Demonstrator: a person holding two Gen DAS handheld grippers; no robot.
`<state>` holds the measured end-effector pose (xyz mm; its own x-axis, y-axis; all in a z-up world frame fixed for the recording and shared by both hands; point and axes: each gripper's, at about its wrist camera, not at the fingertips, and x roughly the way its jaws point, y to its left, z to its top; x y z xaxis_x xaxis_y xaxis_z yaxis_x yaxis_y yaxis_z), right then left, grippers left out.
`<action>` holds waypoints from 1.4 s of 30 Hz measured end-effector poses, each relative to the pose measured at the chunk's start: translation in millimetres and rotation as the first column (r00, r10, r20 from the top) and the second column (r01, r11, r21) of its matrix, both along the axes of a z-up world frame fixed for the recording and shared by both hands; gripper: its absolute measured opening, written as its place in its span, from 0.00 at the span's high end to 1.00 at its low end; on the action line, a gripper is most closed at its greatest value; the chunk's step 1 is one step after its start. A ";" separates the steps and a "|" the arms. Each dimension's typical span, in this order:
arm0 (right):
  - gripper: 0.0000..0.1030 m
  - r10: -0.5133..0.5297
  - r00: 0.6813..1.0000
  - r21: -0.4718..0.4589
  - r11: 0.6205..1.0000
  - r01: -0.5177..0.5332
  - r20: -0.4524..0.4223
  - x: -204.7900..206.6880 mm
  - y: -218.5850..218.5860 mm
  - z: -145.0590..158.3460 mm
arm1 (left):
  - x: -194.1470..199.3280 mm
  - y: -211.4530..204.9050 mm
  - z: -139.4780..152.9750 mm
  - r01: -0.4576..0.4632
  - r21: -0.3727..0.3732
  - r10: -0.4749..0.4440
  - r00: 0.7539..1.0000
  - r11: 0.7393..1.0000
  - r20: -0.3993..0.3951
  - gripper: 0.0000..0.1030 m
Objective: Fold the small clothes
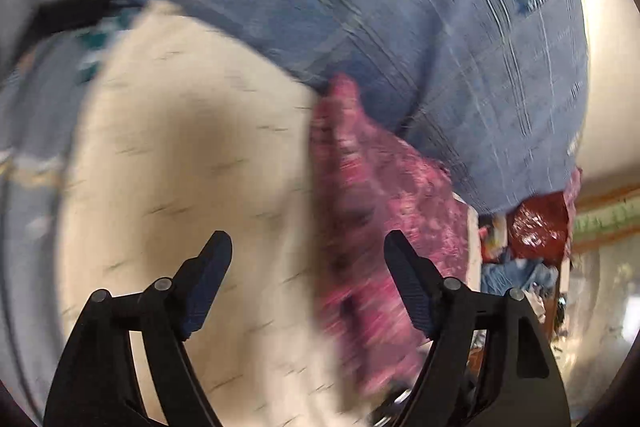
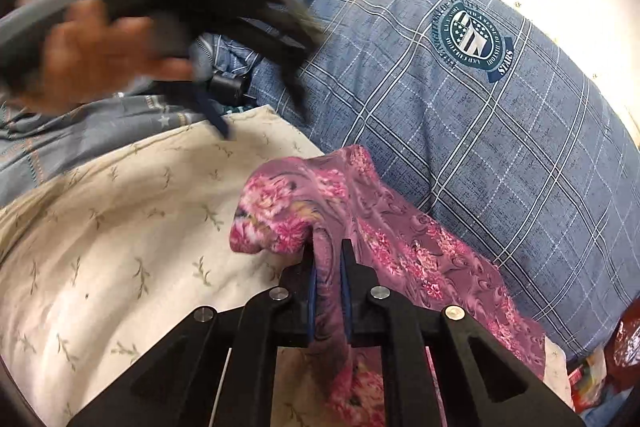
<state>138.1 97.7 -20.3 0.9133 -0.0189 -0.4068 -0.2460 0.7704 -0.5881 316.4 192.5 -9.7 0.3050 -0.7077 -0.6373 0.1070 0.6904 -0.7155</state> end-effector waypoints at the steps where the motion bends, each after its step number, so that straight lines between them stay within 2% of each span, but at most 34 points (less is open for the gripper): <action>1: 0.91 0.011 1.000 -0.019 1.000 -0.011 -0.004 1.2 0.5 -3.6 | 5.6 -10.1 -0.3 0.016 -0.020 -0.016 1.000 1.000 -0.005 0.24; 3: 0.91 0.030 0.999 -0.053 0.998 -0.031 -0.016 4.1 1.3 -11.7 | 16.3 -32.0 -1.3 0.045 -0.033 -0.046 0.999 0.998 -0.013 0.24; 7: 0.91 0.055 0.998 -0.030 0.998 -0.056 -0.032 5.2 -0.1 -16.6 | 32.0 -68.6 -11.5 0.099 0.126 -0.094 0.995 0.987 -0.045 0.24; 8: 0.91 0.059 0.998 -0.018 0.998 -0.060 -0.032 5.8 -2.3 -15.9 | 33.5 -73.4 -15.1 0.114 0.134 -0.107 0.992 0.984 -0.061 0.30; 9: 0.91 0.061 0.998 -0.007 0.998 -0.061 -0.033 6.7 -4.4 -15.6 | 33.2 -77.0 -17.3 0.126 0.125 -0.117 0.990 0.984 -0.072 0.41; 10: 0.91 0.064 0.997 0.016 0.998 -0.063 -0.036 6.9 -8.0 -13.1 | 31.9 -80.9 -16.9 0.140 0.122 -0.132 0.989 0.983 -0.073 0.74; 11: 0.91 0.063 0.997 0.036 0.997 -0.062 -0.037 5.5 -10.5 -11.8 | 29.8 -85.5 -13.7 0.152 0.155 -0.143 0.987 0.976 -0.068 0.85; 12: 0.91 0.065 0.997 0.064 0.996 -0.062 -0.040 5.3 -15.9 -7.5 | 25.9 -89.7 -8.0 0.158 0.192 -0.151 0.987 0.969 -0.050 0.89; 14: 0.91 0.072 0.996 0.111 0.992 -0.065 -0.057 3.8 -24.6 -0.4 | 16.5 -95.1 7.8 0.146 0.220 -0.149 0.989 0.965 -0.002 0.91; 16: 0.92 0.077 0.995 0.175 0.982 -0.064 -0.070 -3.0 -36.9 11.4 | 4.1 -102.3 31.3 0.138 0.209 -0.150 0.988 0.968 0.044 0.91; 19: 0.92 0.075 0.994 0.319 0.947 -0.044 -0.086 -19.8 -69.4 36.7 | -18.2 -126.8 69.5 0.160 0.208 -0.185 0.977 0.965 0.107 0.91; 23: 0.92 0.042 0.994 0.508 0.861 0.016 -0.101 -48.4 -137.6 62.8 | -46.0 -181.0 108.1 0.206 0.255 -0.255 0.951 0.945 0.177 0.91; 26: 0.94 -0.002 0.992 0.611 0.788 0.078 -0.124 -65.5 -188.5 66.5 | -55.5 -230.5 115.3 0.220 0.305 -0.286 0.939 0.927 0.191 0.90; 29: 0.96 -0.064 0.985 0.695 0.701 0.160 -0.162 -77.1 -240.7 56.3 | -55.3 -282.4 101.8 0.238 0.348 -0.303 0.941 0.907 0.148 0.89; 30: 0.96 -0.085 0.979 0.727 0.659 0.194 -0.185 -79.3 -260.0 48.4 | -54.1 -299.4 93.9 0.240 0.374 -0.306 0.943 0.896 0.128 0.89; 32: 0.97 -0.131 0.967 0.761 0.598 0.252 -0.218 -79.9 -287.5 35.8 | -50.0 -325.1 75.2 0.242 0.434 -0.303 0.950 0.868 0.076 0.86; 33: 0.96 -0.139 0.963 0.770 0.578 0.269 -0.232 -78.8 -297.1 31.6 | -47.2 -337.1 64.4 0.240 0.466 -0.293 0.955 0.852 0.044 0.86; 34: 0.91 -0.132 0.954 0.786 0.544 0.295 -0.268 -75.7 -310.4 24.4 | -46.1 -344.4 56.3 0.243 0.481 -0.285 0.959 0.842 0.014 0.84; 36: 0.90 -0.121 0.949 0.803 0.509 0.310 -0.290 -76.9 -322.8 19.2 | -41.8 -352.9 50.8 0.249 0.497 -0.272 0.962 0.831 -0.026 0.81; 37: 0.86 -0.085 0.955 0.824 0.487 0.290 -0.285 -78.9 -328.1 18.1 | -41.1 -355.1 52.8 0.254 0.502 -0.278 0.960 0.827 -0.026 0.77; 39: 0.63 -0.032 0.967 0.862 0.447 0.241 -0.254 -84.5 -334.2 18.6 | -40.2 -359.7 61.4 0.279 0.528 -0.314 0.949 0.802 -0.024 0.70; 40: 0.43 -0.007 0.973 0.879 0.427 0.213 -0.233 -86.8 -335.0 19.0 | -40.1 -361.4 65.3 0.290 0.536 -0.328 0.944 0.793 -0.025 0.63; 41: 0.34 0.026 0.978 0.899 0.399 0.180 -0.207 -88.3 -334.9 18.9 | -40.2 -363.0 69.1 0.302 0.544 -0.343 0.939 0.783 -0.028 0.57; 42: 0.34 0.049 0.981 0.915 0.373 0.154 -0.185 -88.9 -334.6 18.3 | -41.3 -364.8 73.7 0.308 0.558 -0.356 0.934 0.771 -0.023 0.54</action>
